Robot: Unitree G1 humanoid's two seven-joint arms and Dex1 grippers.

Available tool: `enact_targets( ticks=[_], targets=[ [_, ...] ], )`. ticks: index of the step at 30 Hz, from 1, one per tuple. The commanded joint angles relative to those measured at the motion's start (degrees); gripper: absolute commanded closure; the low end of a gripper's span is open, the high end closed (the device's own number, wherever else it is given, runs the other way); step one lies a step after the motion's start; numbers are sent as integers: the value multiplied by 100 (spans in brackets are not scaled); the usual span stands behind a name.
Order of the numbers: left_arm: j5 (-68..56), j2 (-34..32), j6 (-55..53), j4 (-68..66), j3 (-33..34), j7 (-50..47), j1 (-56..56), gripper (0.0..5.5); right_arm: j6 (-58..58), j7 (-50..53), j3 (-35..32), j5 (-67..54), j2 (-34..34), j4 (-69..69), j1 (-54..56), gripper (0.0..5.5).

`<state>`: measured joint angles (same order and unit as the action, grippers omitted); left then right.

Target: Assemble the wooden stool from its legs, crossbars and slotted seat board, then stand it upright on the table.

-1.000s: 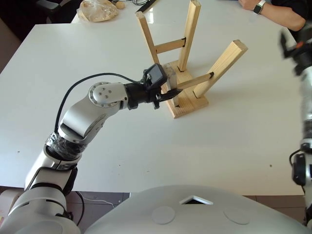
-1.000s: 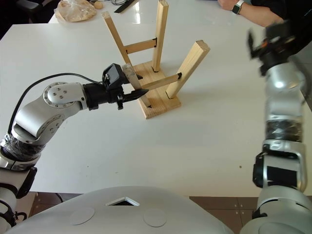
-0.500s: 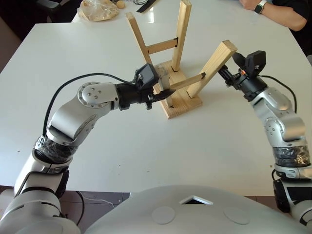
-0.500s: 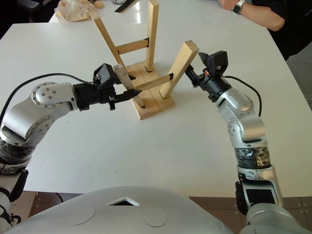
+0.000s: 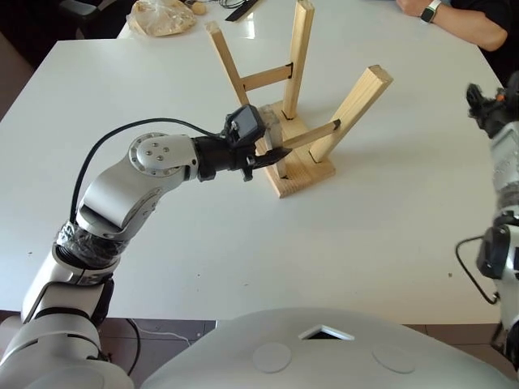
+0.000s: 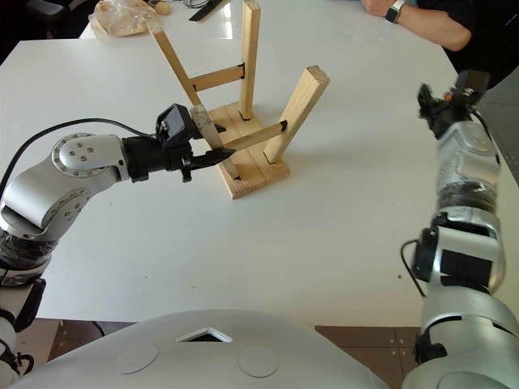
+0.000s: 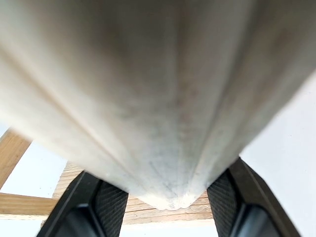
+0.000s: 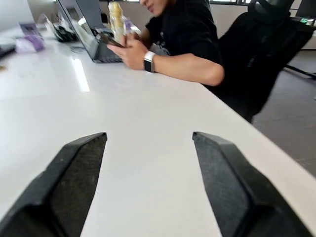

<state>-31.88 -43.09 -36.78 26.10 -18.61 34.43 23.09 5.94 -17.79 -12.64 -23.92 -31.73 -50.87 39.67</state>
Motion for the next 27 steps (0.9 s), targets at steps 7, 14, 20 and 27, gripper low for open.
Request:
enact_targets(
  ticks=[7, 14, 20, 27],
  targets=[
    [406, -246, -1119, -110, -853, 220, -339, 346, 4395, 711, 2336, -7541, 1139, 7974, -1547, 230],
    [684, -263, -857, -205, -691, 78, -625, 346, 3525, 789, 1295, -3635, 177, 6392, -2283, 230],
    [1217, -416, 990, -263, -525, 408, -1479, 346, 1792, 653, 1219, -1135, -256, 4757, -2884, 230],
    [943, 303, 1289, -558, -127, 5, -1522, 346, 481, 576, 833, -292, 517, 4067, -2928, 230]
  ],
)
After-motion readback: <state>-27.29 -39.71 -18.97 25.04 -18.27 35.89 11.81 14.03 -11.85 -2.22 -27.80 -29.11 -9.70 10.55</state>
